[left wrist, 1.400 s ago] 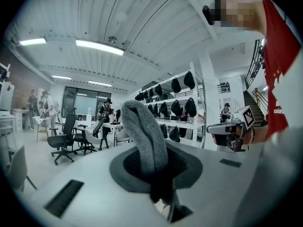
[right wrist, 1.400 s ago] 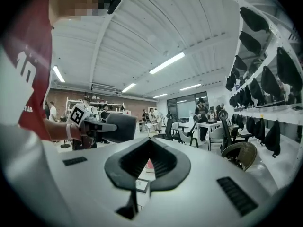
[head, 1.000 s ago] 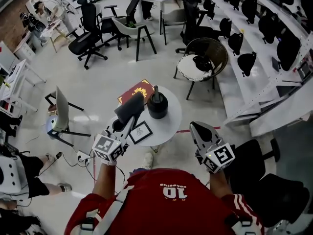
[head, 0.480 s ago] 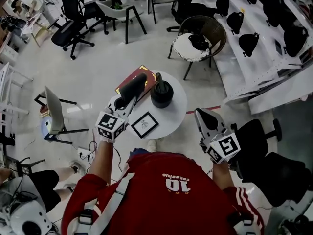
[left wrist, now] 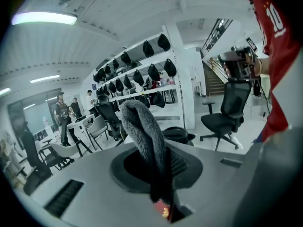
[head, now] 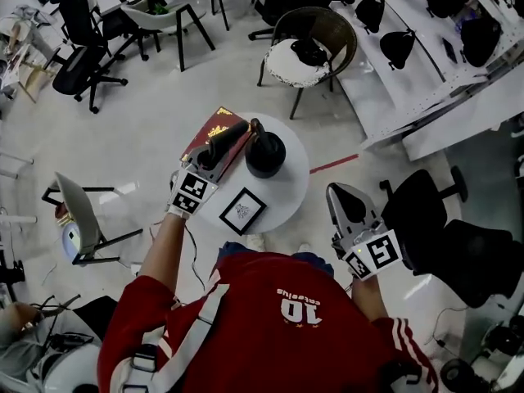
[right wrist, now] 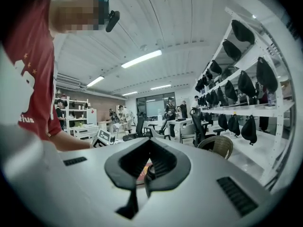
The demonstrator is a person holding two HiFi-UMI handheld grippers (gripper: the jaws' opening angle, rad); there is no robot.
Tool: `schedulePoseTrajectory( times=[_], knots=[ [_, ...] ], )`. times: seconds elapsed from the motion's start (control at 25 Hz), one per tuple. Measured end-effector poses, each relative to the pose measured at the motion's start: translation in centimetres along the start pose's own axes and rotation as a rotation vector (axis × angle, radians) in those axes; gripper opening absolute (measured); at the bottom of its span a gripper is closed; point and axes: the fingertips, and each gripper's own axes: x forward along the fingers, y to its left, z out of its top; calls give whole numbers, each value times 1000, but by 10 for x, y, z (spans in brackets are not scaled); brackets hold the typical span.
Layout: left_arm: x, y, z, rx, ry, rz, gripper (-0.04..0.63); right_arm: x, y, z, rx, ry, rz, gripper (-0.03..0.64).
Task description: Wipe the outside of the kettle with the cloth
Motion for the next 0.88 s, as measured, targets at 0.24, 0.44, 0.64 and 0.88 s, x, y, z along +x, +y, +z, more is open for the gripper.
schedulePoseTrajectory(
  times=[0.24,0.44,0.64,0.88],
  knots=[
    [38,-4,-44,58,104,-77,48,-12,1,-6,32,15,-76,15],
    [64,-7,-73,76,172,-109,48,-8,8,-6,43,21,-94,15],
    [84,-7,-87,47,199,-124,48,-5,21,-7,22,47,-80,15],
    [102,-14,-91,46,224,-135,48,-7,27,-14,26,71,-77,15]
  ],
)
